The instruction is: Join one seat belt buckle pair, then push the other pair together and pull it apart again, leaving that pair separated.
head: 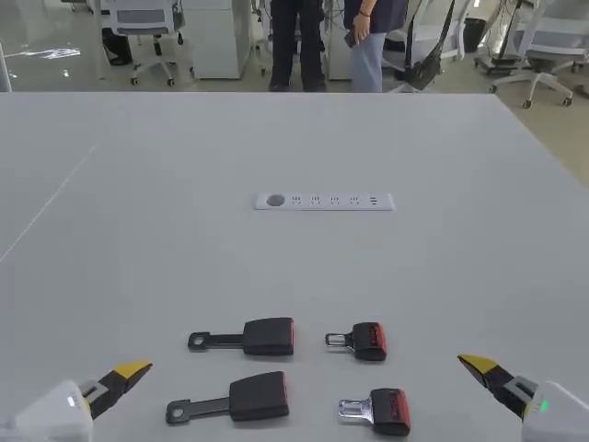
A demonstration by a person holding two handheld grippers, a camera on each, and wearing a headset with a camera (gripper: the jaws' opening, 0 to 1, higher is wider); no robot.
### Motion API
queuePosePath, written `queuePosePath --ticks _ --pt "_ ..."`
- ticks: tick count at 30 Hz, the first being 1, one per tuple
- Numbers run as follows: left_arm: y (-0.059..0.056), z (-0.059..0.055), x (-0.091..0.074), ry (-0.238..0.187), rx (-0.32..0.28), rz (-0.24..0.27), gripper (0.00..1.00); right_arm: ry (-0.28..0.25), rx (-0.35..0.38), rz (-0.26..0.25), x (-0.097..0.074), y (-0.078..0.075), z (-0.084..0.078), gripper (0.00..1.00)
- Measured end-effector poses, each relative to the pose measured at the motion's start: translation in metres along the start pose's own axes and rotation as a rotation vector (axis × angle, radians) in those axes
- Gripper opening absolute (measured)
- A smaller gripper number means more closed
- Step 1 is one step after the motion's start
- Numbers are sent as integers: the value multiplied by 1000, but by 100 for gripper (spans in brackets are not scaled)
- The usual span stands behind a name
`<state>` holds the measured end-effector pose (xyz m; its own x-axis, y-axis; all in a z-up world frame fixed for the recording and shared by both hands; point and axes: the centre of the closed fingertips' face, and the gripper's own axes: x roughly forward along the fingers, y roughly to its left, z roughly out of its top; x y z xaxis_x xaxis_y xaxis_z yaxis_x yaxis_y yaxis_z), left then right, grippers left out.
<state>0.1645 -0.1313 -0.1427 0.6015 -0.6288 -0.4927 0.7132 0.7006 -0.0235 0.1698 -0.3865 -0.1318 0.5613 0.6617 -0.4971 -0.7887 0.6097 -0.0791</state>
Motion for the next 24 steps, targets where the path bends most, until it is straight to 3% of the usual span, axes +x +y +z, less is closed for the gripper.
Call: queuePosePath --ticks 17,24 --pt "2 8 1 19 13 -19 98 15 -22 34 2 -10 9 99" --pt "9 14 3 24 30 -35 97 33 -41 53 5 -17 7 97"
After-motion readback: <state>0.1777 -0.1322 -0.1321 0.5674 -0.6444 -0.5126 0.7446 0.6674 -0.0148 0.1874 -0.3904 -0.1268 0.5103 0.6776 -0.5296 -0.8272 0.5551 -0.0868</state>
